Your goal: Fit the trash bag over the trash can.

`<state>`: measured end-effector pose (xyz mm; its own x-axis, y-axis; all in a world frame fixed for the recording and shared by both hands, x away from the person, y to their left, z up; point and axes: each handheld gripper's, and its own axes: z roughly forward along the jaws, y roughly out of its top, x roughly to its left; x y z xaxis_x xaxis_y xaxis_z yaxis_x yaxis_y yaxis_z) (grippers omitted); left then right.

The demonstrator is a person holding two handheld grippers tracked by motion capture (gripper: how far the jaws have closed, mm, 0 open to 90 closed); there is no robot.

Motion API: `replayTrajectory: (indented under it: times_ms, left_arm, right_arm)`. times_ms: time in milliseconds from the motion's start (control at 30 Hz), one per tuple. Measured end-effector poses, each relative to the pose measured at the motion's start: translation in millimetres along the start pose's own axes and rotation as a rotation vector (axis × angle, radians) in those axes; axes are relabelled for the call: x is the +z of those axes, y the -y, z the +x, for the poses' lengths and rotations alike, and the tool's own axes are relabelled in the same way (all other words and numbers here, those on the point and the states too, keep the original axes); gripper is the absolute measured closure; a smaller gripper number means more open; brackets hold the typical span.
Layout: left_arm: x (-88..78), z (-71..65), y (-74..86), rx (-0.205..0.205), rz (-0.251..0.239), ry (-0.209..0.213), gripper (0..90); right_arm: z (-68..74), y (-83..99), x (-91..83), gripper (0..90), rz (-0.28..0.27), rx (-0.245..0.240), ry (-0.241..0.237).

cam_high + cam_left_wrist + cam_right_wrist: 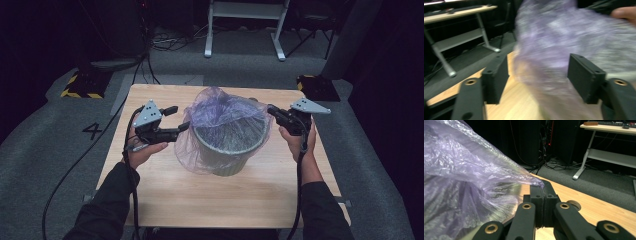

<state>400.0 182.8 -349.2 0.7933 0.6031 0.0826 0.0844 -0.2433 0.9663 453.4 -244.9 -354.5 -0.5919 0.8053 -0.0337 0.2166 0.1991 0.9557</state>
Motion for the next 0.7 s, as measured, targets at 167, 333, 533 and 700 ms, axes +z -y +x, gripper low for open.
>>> replayTrajectory:
  times_ms: [167, 333, 533, 700]
  left_arm:
    - [0.7, -14.8, -6.6, 0.060, 0.019, 0.039, 21.4]
    - [13.2, -8.7, -10.8, 0.078, 0.055, -0.025, 40.2]
    - [23.7, 1.6, -17.4, 0.126, 0.058, -0.039, 67.7]
    - [31.2, 11.4, -21.4, 0.107, 0.037, -0.045, 85.6]
  right_arm:
    - [4.5, -9.7, -1.9, 88.6, -0.014, -0.021, -0.002]
    - [8.4, -15.2, 1.0, 87.1, -0.010, -0.045, -0.017]
    - [7.5, -14.7, 5.5, 87.5, 0.002, -0.049, -0.023]
    - [3.6, -14.4, 8.5, 87.5, 0.007, -0.036, -0.016]
